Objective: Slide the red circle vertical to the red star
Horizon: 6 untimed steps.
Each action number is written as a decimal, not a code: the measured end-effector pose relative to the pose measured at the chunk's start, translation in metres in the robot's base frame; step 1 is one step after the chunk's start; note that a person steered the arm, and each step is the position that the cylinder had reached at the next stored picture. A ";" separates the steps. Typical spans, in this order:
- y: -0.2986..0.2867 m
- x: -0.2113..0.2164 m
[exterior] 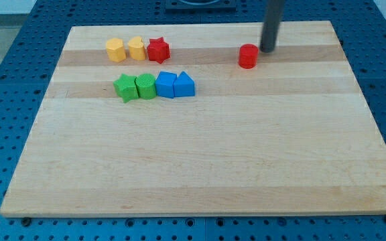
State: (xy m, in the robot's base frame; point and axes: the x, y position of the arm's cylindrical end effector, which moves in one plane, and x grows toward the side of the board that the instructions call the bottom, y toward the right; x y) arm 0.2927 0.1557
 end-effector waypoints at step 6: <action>-0.090 0.027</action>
